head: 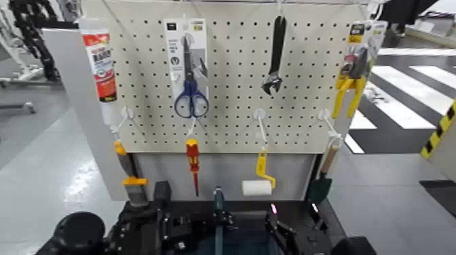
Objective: Place the crate on the table.
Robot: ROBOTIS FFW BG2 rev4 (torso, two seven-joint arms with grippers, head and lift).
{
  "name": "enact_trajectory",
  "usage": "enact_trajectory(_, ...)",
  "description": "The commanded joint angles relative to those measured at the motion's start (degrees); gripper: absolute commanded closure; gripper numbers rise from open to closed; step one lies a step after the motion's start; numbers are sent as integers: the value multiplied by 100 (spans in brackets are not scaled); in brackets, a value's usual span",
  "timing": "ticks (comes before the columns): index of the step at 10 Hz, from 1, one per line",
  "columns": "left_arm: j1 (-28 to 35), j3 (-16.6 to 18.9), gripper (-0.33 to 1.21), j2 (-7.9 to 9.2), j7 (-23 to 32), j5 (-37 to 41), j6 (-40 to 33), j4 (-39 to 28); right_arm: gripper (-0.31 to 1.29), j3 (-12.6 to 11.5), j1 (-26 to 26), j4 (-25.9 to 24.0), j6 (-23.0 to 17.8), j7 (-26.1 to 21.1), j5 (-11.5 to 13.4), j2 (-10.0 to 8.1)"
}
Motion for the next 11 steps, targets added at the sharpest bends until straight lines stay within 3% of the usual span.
enact_trajectory(1,-174,-120,119,9,-114,-153,-63,161,14,27,-27,33,-47,0,-26,-7)
enact_trajectory(7,-280,-208,118,-9,-255,-338,-230,346,14,44,-36,60,-99,0,-43,-7)
enact_trajectory(9,-280,-199,96,-26,-299,-355,-300,399,14,44,-36,60,-99,0,-52,-7)
enact_trajectory(11,-262,-120,53,-26,-325,-382,-423,381,14,27,-18,60,-108,0,-69,-7)
